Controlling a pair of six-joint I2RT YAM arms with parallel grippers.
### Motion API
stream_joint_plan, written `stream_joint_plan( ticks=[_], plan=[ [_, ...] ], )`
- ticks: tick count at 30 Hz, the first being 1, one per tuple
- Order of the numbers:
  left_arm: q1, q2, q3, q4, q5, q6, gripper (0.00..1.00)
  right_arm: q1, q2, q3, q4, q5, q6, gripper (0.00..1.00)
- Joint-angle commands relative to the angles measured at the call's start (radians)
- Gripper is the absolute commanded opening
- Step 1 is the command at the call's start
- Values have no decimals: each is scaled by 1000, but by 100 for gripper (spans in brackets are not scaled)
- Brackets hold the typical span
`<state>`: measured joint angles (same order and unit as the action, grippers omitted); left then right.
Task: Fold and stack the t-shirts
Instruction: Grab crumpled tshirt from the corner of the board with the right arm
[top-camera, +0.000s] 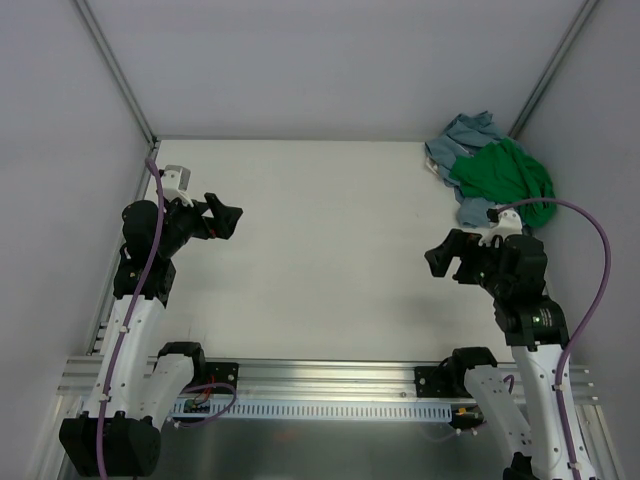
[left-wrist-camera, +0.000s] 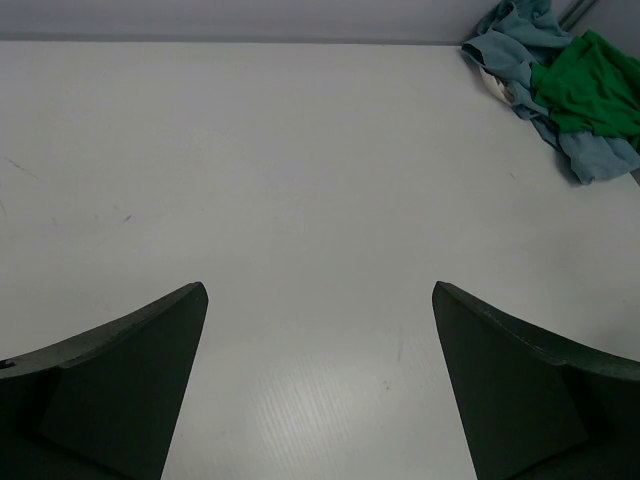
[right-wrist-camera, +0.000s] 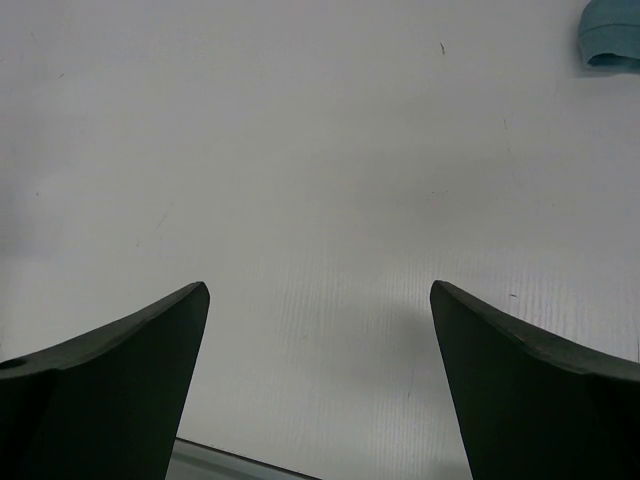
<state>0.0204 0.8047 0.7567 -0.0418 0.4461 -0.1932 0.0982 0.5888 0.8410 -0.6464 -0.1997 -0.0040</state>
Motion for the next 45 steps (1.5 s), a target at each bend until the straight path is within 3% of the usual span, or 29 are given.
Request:
stream_joint_plan(
  ticks=[1, 8, 12, 19, 22, 29, 35, 45],
  plan=[
    [0, -13, 7, 37, 26, -3, 99, 6, -17, 1, 41, -23, -4, 99],
    [0, -13, 7, 37, 29, -8, 99, 6, 40, 35, -18, 120, 1, 100],
    [0, -12, 9, 37, 37, -12, 99, 6, 158, 159, -61, 241, 1, 99],
    [0, -27, 7, 37, 43, -18, 99, 3, 477, 518, -64, 499, -25, 99],
    [0, -29, 7, 37, 46, -22, 99, -18, 719, 746, -87, 572, -48, 99],
    [3, -33, 7, 68, 55, -29, 99, -127, 1110, 1058, -162, 470, 1, 100],
    [15, -24, 6, 80, 75, -45, 99, -132, 1503, 1414, -278, 367, 13, 99],
    [36, -9, 6, 100, 117, -60, 99, -187, 1657, 1428, -174, 381, 22, 99]
  ],
)
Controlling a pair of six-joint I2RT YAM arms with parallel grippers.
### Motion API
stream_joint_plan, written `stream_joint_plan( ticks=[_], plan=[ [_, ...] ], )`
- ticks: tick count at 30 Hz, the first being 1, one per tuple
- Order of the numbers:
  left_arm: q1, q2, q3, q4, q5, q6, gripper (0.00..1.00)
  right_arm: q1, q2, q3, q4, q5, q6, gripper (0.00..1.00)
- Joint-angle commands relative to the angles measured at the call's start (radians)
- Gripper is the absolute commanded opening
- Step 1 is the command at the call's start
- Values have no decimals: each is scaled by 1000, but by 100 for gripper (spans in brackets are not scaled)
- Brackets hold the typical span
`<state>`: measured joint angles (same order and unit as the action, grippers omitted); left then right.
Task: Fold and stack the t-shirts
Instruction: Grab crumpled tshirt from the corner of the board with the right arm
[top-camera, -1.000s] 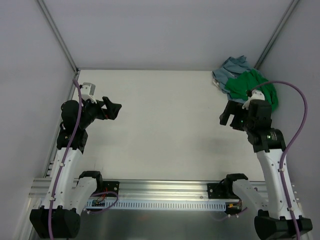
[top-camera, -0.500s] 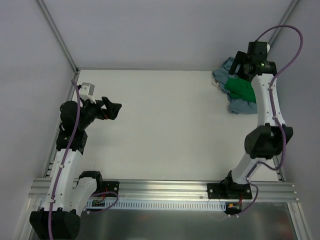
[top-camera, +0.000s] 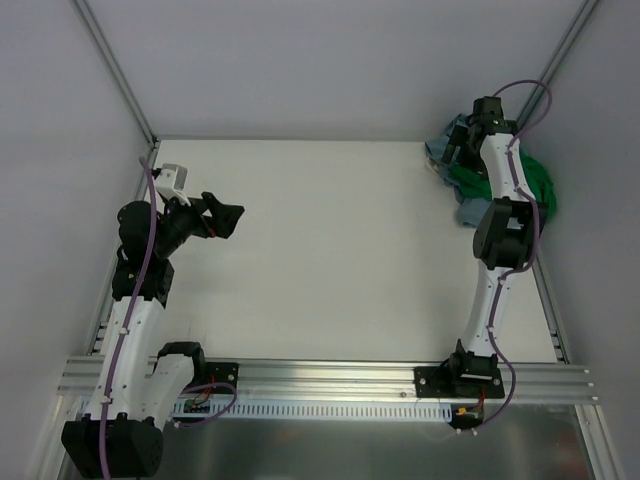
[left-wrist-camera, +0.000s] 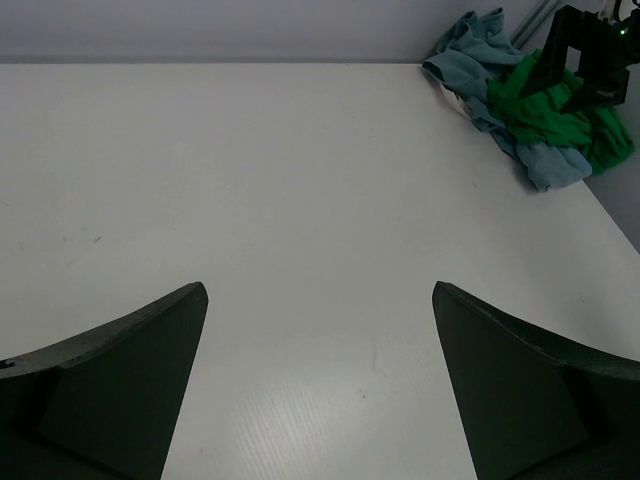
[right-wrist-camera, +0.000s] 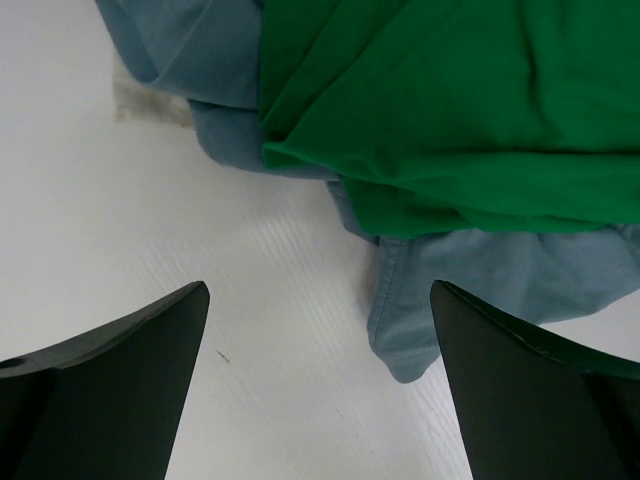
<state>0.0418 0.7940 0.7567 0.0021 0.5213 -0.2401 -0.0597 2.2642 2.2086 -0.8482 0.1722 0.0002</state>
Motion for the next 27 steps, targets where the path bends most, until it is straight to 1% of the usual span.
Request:
stream_joint_plan(
  ticks=[1, 7, 17, 22, 23, 24, 25, 26, 27],
  plan=[
    [18, 2, 6, 58, 48, -14, 99, -38, -12, 62, 32, 12, 18, 100],
    [29, 2, 3, 68, 63, -22, 99, -63, 21, 66, 77, 38, 26, 100],
    [33, -1, 0, 73, 71, -21, 99, -68, 121, 66, 173, -17, 29, 99],
    [53, 7, 0, 84, 89, -30, 99, -69, 159, 92, 204, -8, 32, 99],
    [58, 7, -2, 88, 97, -36, 99, -69, 162, 92, 210, -8, 31, 88],
    [62, 7, -2, 96, 105, -37, 99, -72, 169, 94, 216, -11, 30, 63],
    [72, 8, -3, 99, 112, -42, 99, -74, 172, 95, 221, 1, 32, 27],
    [73, 8, -5, 104, 115, -47, 99, -75, 172, 94, 219, 15, 43, 1],
    [78, 8, -8, 111, 121, -50, 99, -75, 164, 79, 227, 16, 44, 1]
  ],
)
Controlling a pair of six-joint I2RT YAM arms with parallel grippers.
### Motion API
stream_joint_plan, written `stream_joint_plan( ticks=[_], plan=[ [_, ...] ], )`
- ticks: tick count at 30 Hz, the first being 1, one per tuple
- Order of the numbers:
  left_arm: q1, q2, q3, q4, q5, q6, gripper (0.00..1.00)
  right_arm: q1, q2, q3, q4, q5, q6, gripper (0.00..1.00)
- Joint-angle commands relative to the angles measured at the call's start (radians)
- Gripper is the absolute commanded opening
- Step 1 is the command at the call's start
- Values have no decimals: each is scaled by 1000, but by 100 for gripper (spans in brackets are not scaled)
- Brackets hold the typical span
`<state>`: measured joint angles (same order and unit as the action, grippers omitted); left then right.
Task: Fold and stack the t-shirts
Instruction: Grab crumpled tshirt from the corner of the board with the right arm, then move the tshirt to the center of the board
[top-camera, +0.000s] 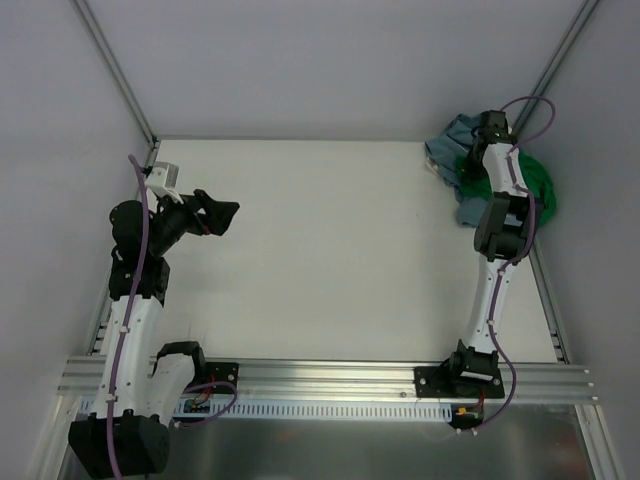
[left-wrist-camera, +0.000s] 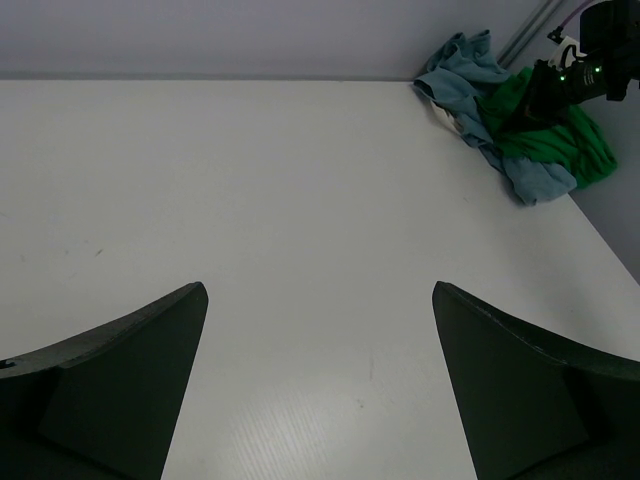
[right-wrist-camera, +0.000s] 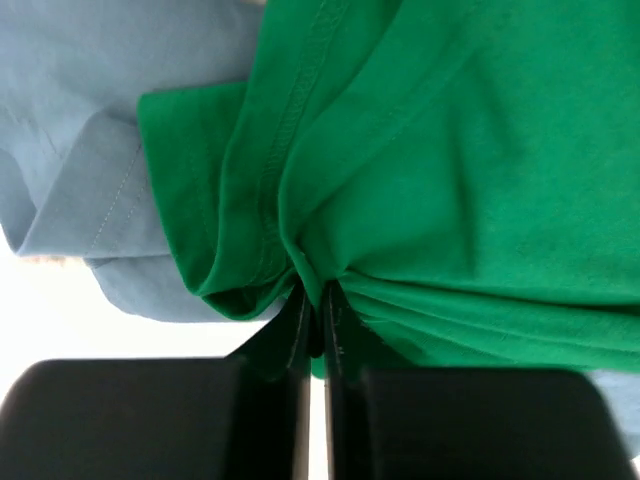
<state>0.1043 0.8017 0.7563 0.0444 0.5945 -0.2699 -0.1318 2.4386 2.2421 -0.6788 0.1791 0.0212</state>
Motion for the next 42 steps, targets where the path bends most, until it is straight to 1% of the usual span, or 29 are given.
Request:
stream_joint_plan(
  ticks=[1, 3, 4, 7, 11, 16, 18, 20, 22, 23, 24, 27, 32, 36, 37, 39, 40, 42],
  plan=[
    [20, 2, -8, 72, 53, -22, 99, -3, -16, 37, 68, 10, 23, 0],
    [21, 4, -9, 74, 56, -23, 99, -2, -44, 4, 87, 4, 39, 1],
    [23, 4, -11, 78, 63, -25, 99, -2, -87, -51, 123, -19, 43, 1],
    [31, 11, -11, 89, 79, -32, 99, 15, -157, -99, 154, -58, 45, 1],
    [44, 8, -12, 94, 85, -35, 99, 31, -236, -102, 148, -138, 72, 0],
    [44, 10, -20, 104, 91, -38, 99, 72, -332, -69, 108, -168, 89, 0],
    [46, 13, -17, 101, 91, -38, 99, 104, -380, -53, 67, -228, 92, 0],
    [46, 13, -18, 103, 93, -37, 99, 142, -414, -56, 41, -251, 85, 1],
    [46, 11, -20, 103, 91, -38, 99, 187, -475, -91, 13, -288, 80, 1],
    [46, 11, -20, 104, 91, -38, 99, 234, -499, -110, 9, -293, 71, 1],
    [46, 11, -21, 103, 91, -38, 99, 259, -547, -151, 8, -294, 63, 1],
    [46, 10, -23, 104, 88, -40, 99, 354, -611, -200, -8, -308, 51, 1],
    [43, 8, -25, 104, 88, -40, 99, 504, -644, -222, -51, -340, 63, 0],
    [43, 8, -26, 104, 88, -38, 99, 601, -630, -234, -53, -421, 88, 1],
    [43, 10, -28, 106, 88, -40, 99, 648, -609, -225, -54, -432, 88, 1],
    [43, 13, -26, 106, 88, -38, 99, 692, -573, -208, -54, -483, 98, 0],
    [43, 14, -28, 104, 88, -38, 99, 734, -552, -197, -56, -495, 103, 1],
    [44, 19, -26, 104, 87, -40, 99, 777, -477, -161, -61, -526, 114, 0]
  ],
)
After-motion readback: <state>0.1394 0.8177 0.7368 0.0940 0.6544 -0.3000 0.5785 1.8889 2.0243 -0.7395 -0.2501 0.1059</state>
